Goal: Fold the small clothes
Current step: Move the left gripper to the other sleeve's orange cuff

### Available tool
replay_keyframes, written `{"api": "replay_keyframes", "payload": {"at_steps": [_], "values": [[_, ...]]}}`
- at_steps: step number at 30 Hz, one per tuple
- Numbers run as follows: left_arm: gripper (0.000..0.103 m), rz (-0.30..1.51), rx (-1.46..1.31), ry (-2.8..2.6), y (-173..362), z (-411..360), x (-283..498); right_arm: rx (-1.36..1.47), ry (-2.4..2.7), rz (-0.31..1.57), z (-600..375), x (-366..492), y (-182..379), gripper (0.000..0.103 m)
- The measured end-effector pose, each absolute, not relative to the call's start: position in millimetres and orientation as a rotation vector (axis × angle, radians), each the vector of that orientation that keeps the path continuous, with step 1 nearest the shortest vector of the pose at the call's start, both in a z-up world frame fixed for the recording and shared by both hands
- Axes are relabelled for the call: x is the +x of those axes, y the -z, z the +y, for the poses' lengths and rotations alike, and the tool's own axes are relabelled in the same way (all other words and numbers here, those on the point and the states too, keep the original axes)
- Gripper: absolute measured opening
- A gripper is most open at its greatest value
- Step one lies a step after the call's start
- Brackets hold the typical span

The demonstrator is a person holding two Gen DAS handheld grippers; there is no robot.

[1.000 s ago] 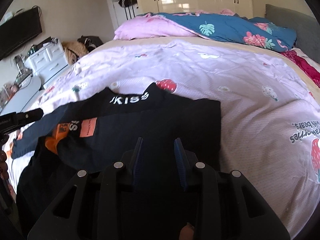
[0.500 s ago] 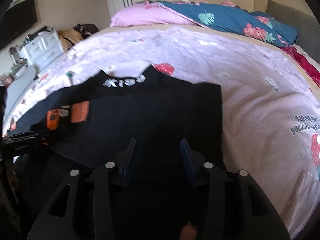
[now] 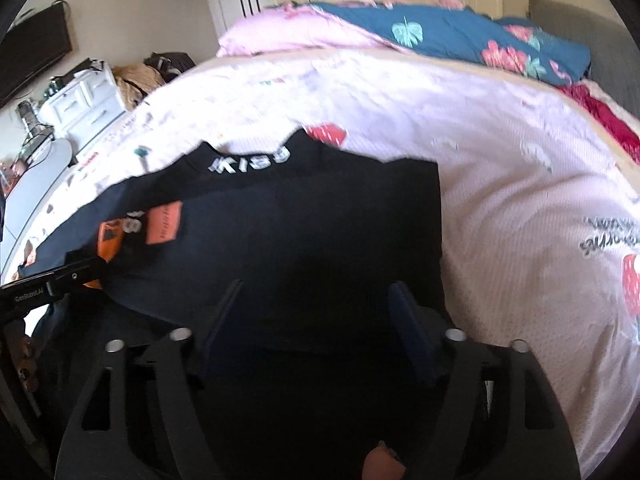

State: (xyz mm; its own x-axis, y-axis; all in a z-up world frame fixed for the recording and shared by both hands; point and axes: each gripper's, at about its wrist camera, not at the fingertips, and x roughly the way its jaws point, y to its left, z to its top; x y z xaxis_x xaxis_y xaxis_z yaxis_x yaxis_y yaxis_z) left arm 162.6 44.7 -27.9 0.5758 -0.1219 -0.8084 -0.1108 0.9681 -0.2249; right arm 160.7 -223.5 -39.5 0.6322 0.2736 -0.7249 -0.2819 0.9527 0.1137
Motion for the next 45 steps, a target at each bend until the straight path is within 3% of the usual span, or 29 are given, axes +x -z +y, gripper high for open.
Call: {"api": "replay_keyframes", "payload": {"at_steps": [3, 7, 12, 45], "values": [[0.066, 0.935, -0.240, -0.007, 20.1, 43.0, 157.5, -0.017, -0.315, 0.779, -219.2, 153.1, 30.6, 0.097], [0.086, 0.924, -0.257, -0.028, 16.9, 46.8, 151.8, -0.023, -0.307, 0.766, -214.6, 147.8, 29.0, 0.099], [0.094, 0.911, -0.275, -0.058, 12.9, 54.3, 144.2, -0.064, -0.309, 0.749, -203.6, 141.3, 26.8, 0.099], [0.094, 0.699, -0.467, -0.545, -21.4, 162.7, 87.3, -0.182, -0.501, 0.649, -82.3, 109.5, -14.3, 0.099]]}}
